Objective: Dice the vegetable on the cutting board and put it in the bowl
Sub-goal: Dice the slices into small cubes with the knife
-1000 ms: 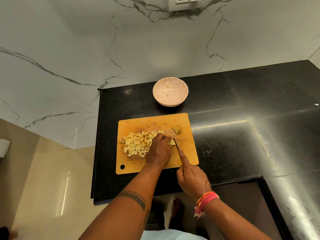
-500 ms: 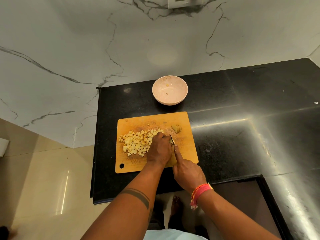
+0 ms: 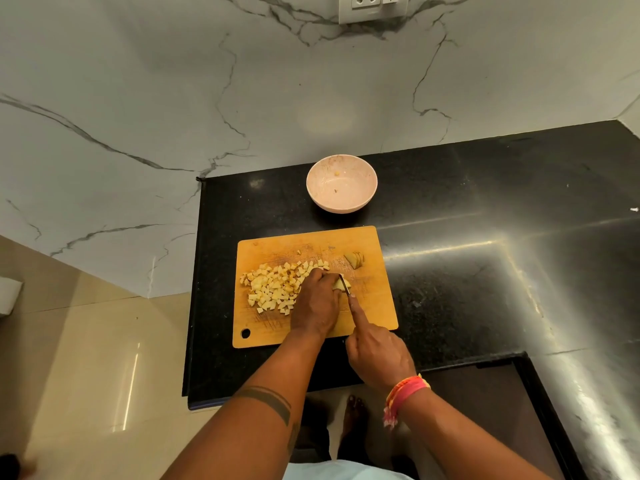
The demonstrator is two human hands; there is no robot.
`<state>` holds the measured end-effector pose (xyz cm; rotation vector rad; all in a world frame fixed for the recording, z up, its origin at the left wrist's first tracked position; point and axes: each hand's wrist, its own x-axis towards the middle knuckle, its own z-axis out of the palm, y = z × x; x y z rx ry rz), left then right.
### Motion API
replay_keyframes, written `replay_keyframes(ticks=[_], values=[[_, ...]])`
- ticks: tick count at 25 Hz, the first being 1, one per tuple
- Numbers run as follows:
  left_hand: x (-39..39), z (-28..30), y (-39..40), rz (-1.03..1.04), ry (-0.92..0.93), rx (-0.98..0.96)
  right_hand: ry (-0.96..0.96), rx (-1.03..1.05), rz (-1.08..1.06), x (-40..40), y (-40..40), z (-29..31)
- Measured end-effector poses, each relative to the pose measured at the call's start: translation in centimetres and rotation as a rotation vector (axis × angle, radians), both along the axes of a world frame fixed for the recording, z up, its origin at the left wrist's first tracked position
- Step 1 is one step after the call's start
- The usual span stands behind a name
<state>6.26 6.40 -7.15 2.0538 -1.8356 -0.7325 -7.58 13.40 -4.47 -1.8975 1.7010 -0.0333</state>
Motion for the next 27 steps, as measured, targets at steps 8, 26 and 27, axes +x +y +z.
replay_keyframes(ticks=[8,26,27], values=[[-0.5,-0.3,-0.5,0.011,-0.035,-0.019,0.059,0.024,0.048,0.3,-0.1,-1.0],[0.1,0.3,-0.2,0.041,-0.007,-0.023,0.016,0.010,0.044,1.2,-0.6,-0.8],[0.1,0.3,-0.3,0.044,-0.007,-0.024,0.025,0.009,0.052,1.3,-0.7,-1.0]])
